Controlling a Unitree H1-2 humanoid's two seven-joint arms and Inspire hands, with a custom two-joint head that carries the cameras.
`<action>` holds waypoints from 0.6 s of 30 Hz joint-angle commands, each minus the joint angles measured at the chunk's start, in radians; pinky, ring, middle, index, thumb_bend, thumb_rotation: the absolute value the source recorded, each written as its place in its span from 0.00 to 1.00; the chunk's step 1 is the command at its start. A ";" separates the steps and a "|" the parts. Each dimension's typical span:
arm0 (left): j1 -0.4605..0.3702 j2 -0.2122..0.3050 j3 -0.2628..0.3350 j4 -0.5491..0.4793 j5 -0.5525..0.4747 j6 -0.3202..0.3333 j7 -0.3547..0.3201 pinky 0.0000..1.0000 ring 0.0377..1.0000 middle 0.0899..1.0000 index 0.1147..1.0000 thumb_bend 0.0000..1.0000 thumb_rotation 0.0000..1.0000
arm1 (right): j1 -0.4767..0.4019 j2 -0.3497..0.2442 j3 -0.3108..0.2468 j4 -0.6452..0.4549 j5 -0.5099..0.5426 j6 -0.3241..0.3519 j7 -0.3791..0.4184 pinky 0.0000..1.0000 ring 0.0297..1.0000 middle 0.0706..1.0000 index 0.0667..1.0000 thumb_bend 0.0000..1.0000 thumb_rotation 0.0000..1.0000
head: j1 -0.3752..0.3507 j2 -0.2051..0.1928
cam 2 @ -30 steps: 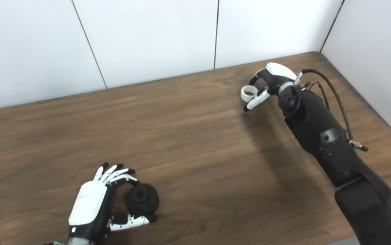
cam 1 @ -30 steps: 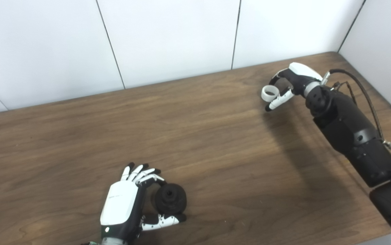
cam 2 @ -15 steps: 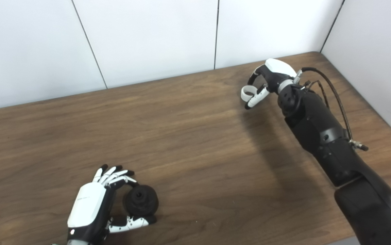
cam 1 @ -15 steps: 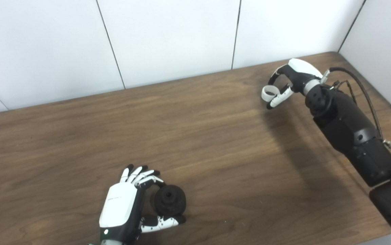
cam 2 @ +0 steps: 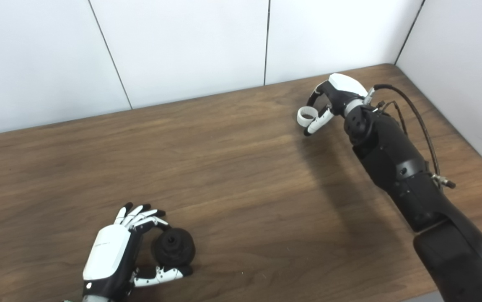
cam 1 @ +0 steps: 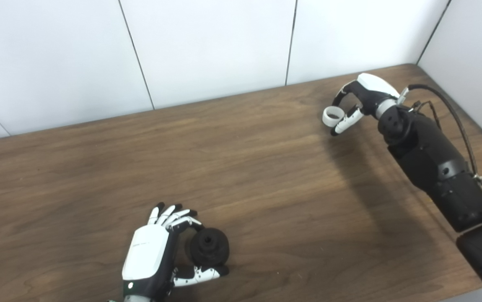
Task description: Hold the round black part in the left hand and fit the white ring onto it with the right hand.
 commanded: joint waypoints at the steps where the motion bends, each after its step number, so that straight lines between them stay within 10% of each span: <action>1: 0.015 0.008 0.004 -0.008 0.022 0.020 -0.019 1.00 0.90 0.76 0.42 0.52 0.05 | -0.045 -0.034 -0.009 -0.034 -0.014 -0.004 -0.017 0.88 0.93 0.83 0.59 0.79 0.16 | 0.001 0.002; 18: 0.016 0.004 0.007 -0.015 0.024 0.019 -0.026 1.00 0.90 0.76 0.42 0.52 0.05 | -0.043 -0.031 0.000 -0.037 -0.017 -0.010 -0.019 0.85 0.92 0.82 0.57 0.79 0.15 | 0.002 0.004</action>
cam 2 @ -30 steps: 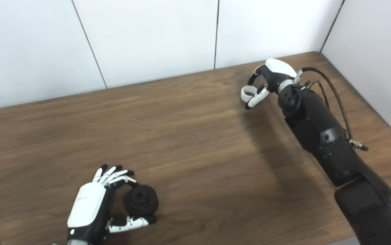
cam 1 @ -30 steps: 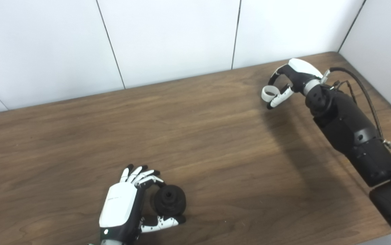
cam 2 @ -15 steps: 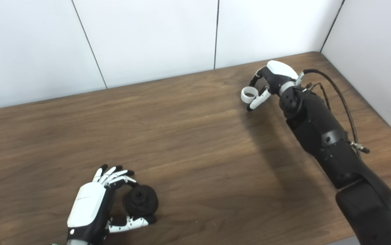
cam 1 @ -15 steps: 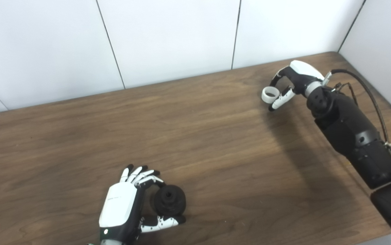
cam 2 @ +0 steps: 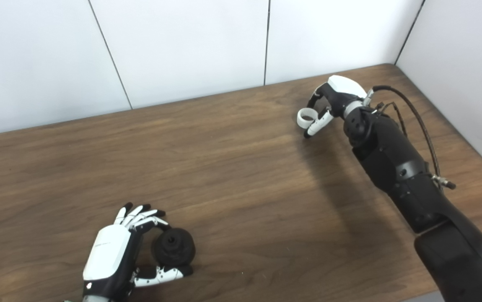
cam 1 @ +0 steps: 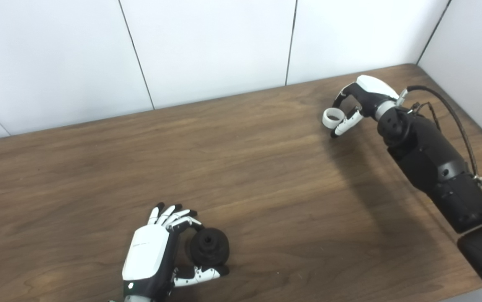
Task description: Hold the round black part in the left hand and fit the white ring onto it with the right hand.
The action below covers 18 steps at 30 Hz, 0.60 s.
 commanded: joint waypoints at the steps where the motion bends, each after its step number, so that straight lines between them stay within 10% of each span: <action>1: 0.014 0.009 0.005 -0.010 0.015 0.017 -0.019 1.00 0.90 0.76 0.42 0.52 0.05 | -0.043 -0.027 -0.011 -0.032 -0.011 -0.012 -0.023 0.84 0.92 0.82 0.57 0.79 0.15 | 0.000 0.001; 9: 0.014 0.006 0.005 -0.014 0.022 0.020 -0.025 1.00 0.90 0.76 0.42 0.52 0.05 | -0.046 -0.026 -0.010 -0.028 -0.009 -0.019 -0.024 0.85 0.92 0.83 0.57 0.78 0.15 | 0.002 0.007; 12: 0.015 0.005 0.006 -0.018 0.024 0.022 -0.030 1.00 0.90 0.76 0.42 0.52 0.05 | -0.044 -0.025 -0.011 -0.030 -0.010 -0.017 -0.026 0.86 0.92 0.83 0.47 0.57 0.14 | 0.002 0.011; 18: 0.012 0.004 0.008 -0.017 0.025 0.021 -0.032 1.00 0.90 0.76 0.42 0.52 0.05 | -0.035 -0.012 -0.030 -0.037 0.007 -0.027 -0.050 0.85 0.92 0.82 0.45 0.52 0.14 | 0.001 0.011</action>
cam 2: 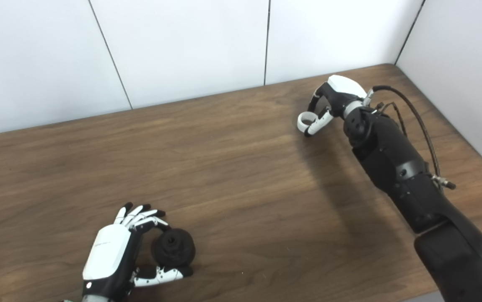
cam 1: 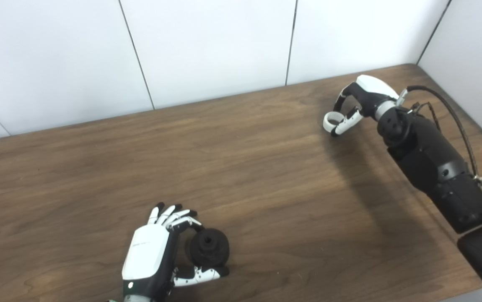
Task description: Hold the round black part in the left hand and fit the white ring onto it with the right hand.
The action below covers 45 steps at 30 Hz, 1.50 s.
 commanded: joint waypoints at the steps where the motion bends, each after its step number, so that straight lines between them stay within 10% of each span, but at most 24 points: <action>1: 0.012 0.006 0.003 -0.011 0.019 0.020 -0.019 1.00 0.90 0.76 0.42 0.52 0.05 | -0.038 -0.014 -0.025 -0.032 0.004 -0.023 -0.043 0.86 0.92 0.82 0.45 0.52 0.13 | 0.001 0.001; 22: 0.009 0.000 -0.001 -0.005 0.024 0.016 -0.017 1.00 0.90 0.76 0.42 0.52 0.05 | -0.016 -0.038 -0.002 -0.094 -0.018 -0.071 -0.033 0.85 0.91 0.79 0.45 0.52 0.13 | 0.030 0.011; 45: -0.010 -0.058 -0.050 0.021 0.067 0.038 -0.001 1.00 0.91 0.77 0.42 0.52 0.06 | 0.037 0.011 0.073 -0.717 -0.010 -0.022 0.327 0.86 0.93 0.80 0.45 0.52 0.13 | 0.256 0.065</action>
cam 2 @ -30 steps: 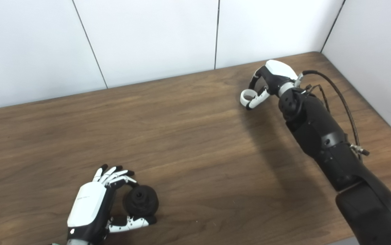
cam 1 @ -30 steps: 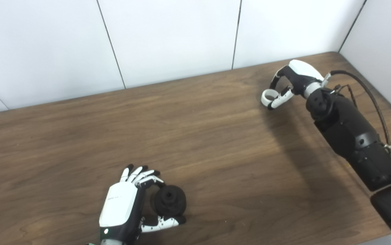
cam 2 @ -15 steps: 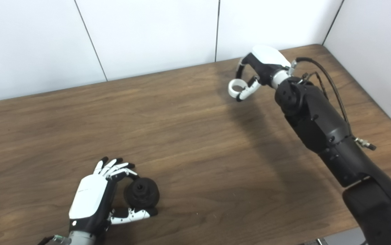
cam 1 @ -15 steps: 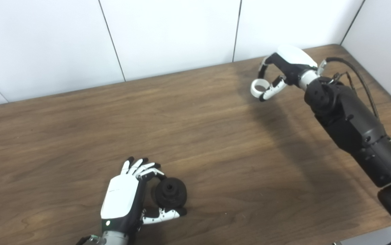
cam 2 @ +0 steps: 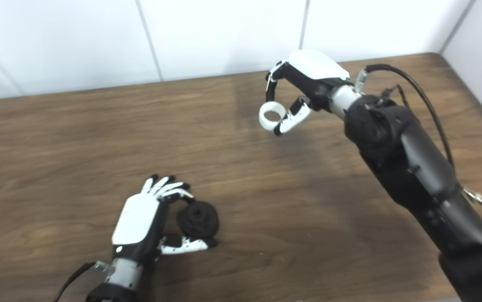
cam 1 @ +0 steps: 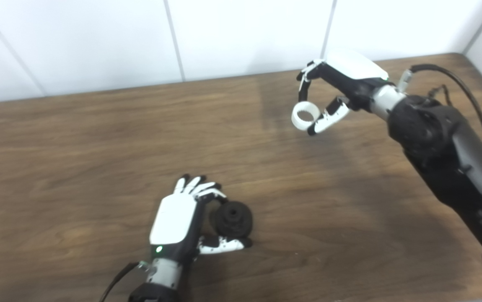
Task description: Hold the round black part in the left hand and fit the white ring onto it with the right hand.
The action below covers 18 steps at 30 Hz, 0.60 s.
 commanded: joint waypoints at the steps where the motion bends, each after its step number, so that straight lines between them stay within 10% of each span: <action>1: -0.007 -0.010 -0.017 0.017 0.021 0.005 -0.008 1.00 0.91 0.77 0.42 0.52 0.06 | -0.025 -0.005 -0.010 -0.059 0.004 0.004 0.026 0.87 0.93 0.80 0.45 0.52 0.13 | 0.011 0.003; 18: -0.019 -0.041 -0.062 0.026 0.060 0.042 0.006 1.00 0.91 0.76 0.42 0.52 0.06 | 0.013 0.070 0.032 -0.230 0.002 -0.016 0.150 0.91 0.93 0.81 0.45 0.52 0.14 | 0.092 0.012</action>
